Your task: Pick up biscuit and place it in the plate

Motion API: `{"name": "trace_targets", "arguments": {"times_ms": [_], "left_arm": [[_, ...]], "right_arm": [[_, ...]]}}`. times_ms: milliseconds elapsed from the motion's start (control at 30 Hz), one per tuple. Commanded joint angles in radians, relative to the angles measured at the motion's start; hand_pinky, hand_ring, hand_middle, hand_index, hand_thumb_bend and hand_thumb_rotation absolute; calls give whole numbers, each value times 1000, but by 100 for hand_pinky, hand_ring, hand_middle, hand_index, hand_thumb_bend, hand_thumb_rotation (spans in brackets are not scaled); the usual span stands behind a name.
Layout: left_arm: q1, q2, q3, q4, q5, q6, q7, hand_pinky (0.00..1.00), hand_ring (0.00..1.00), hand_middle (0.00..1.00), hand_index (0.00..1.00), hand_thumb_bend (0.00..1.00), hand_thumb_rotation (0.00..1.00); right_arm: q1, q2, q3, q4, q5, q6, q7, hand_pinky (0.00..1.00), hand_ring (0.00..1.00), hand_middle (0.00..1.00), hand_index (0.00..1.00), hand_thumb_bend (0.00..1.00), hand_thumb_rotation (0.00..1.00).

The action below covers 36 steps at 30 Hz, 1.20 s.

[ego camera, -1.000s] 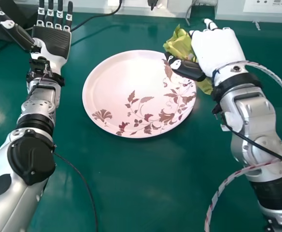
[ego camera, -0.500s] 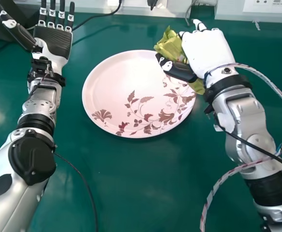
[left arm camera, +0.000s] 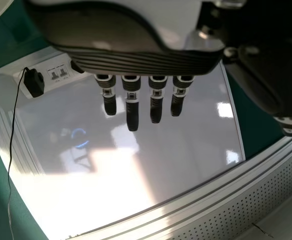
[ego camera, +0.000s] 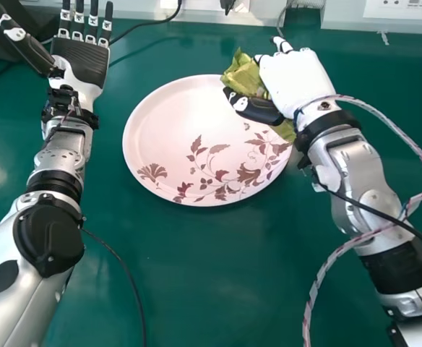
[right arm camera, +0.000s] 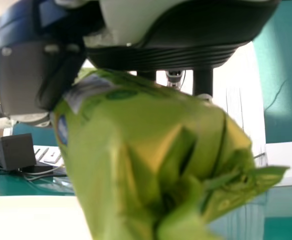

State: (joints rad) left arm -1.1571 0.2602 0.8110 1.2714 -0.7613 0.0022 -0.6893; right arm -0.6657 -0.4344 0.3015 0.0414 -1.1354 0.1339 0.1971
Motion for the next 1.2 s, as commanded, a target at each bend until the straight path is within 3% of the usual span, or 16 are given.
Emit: {"name": "trace_targets", "arguments": {"times_ms": [0, 1167], "left_arm": [[-4, -3, -6, -1, 2, 1, -4, 98, 88, 96, 100, 100, 60], [0, -3, -12, -2, 10, -6, -24, 100, 89, 96, 100, 100, 60]], "right_arm": [[-29, 9, 14, 28, 11, -13, -41, 9, 14, 23, 49, 50, 4], [-134, 70, 171, 404, 64, -88, -265, 9, 15, 23, 49, 50, 4]]}}
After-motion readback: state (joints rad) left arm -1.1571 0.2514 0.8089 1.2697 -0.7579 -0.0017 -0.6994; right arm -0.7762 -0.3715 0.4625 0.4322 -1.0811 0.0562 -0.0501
